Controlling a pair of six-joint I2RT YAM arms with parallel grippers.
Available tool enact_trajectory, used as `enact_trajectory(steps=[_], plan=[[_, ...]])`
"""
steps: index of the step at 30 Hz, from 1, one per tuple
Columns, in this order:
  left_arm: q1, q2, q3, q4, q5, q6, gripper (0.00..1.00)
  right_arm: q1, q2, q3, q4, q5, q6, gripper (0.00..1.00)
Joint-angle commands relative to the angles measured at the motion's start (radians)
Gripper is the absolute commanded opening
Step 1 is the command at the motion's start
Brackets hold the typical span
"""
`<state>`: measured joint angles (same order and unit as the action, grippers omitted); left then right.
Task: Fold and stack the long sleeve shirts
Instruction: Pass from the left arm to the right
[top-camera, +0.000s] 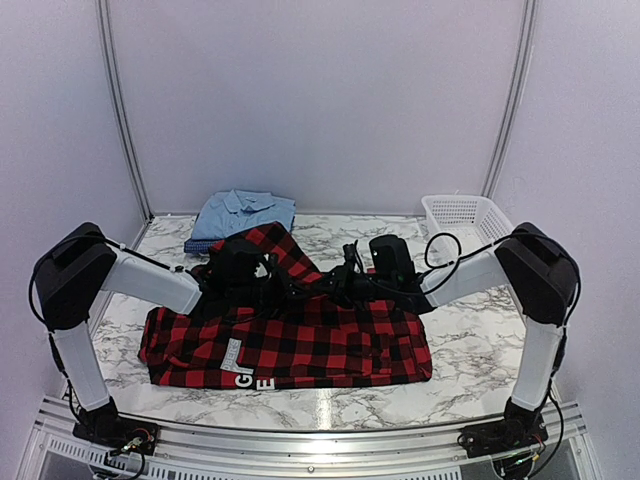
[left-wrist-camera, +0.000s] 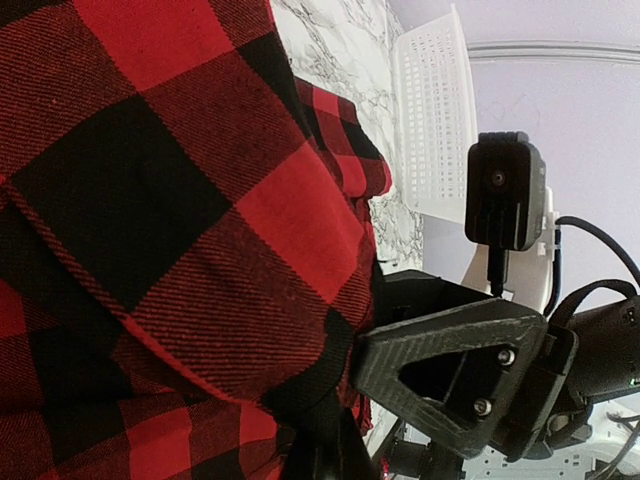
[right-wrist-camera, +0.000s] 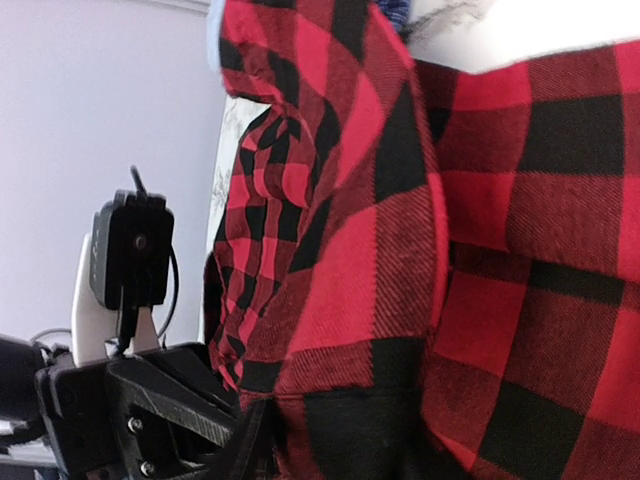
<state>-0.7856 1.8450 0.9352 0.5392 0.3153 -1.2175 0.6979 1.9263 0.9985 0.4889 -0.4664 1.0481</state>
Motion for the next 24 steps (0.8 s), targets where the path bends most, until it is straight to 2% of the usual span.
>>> enact_trajectory(steps=[1, 3, 5, 7, 12, 17, 20, 24], plan=[[-0.009, 0.008, 0.008, 0.039, 0.038, 0.029, 0.01, -0.006, 0.009, 0.037, 0.007, -0.015, -0.006, 0.2], [-0.009, -0.002, -0.002, 0.039, 0.038, 0.039, 0.14, -0.006, 0.001, 0.048, -0.038, -0.011, -0.029, 0.0], [-0.009, -0.029, -0.017, 0.039, 0.032, 0.071, 0.31, -0.009, -0.02, 0.054, -0.105, 0.009, -0.072, 0.0], [-0.003, -0.074, -0.044, 0.028, 0.012, 0.092, 0.43, -0.014, -0.055, 0.054, -0.182, 0.04, -0.129, 0.0], [0.055, -0.208, -0.127, -0.059, -0.049, 0.134, 0.49, -0.028, -0.176, 0.058, -0.419, 0.124, -0.307, 0.0], [0.174, -0.31, -0.221, -0.132, -0.102, 0.14, 0.54, -0.028, -0.298, 0.051, -0.606, 0.167, -0.444, 0.0], [0.232, -0.316, -0.232, -0.162, -0.12, 0.133, 0.57, -0.029, -0.366, 0.062, -0.667, 0.157, -0.488, 0.0], [0.288, -0.251, -0.219, -0.164, -0.13, 0.059, 0.64, -0.029, -0.428, 0.114, -0.718, 0.144, -0.506, 0.0]])
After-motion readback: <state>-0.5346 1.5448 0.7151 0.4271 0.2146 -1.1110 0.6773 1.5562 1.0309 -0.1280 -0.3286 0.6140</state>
